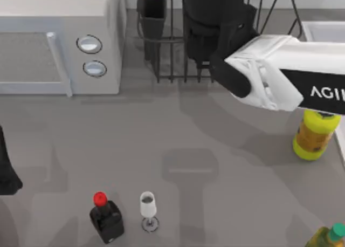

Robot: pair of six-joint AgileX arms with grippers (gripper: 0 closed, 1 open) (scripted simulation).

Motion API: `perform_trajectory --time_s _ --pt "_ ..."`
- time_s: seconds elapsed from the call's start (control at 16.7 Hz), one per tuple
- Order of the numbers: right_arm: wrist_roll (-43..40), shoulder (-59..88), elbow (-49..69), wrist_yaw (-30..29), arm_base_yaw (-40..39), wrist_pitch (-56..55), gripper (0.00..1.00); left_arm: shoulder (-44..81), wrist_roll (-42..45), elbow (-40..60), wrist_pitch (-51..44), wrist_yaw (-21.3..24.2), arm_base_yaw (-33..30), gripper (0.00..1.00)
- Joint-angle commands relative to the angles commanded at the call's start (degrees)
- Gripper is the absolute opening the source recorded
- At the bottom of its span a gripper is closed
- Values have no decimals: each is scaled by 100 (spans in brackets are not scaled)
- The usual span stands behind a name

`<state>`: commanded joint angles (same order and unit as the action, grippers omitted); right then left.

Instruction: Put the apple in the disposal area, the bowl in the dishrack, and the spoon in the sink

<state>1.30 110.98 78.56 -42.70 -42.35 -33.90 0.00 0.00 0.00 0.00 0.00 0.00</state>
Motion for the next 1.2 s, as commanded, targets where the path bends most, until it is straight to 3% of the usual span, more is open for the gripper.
perform_trajectory --time_s 0.18,0.48,1.2 --pt "-25 538 -175 402 535 -549 0 0 0 0 0 0 0 100" --pt "-28 616 -218 459 614 -625 0 0 0 0 0 0 0 100" --pt "-28 616 -218 459 614 -625 90 0 0 0 0 0 0 100"
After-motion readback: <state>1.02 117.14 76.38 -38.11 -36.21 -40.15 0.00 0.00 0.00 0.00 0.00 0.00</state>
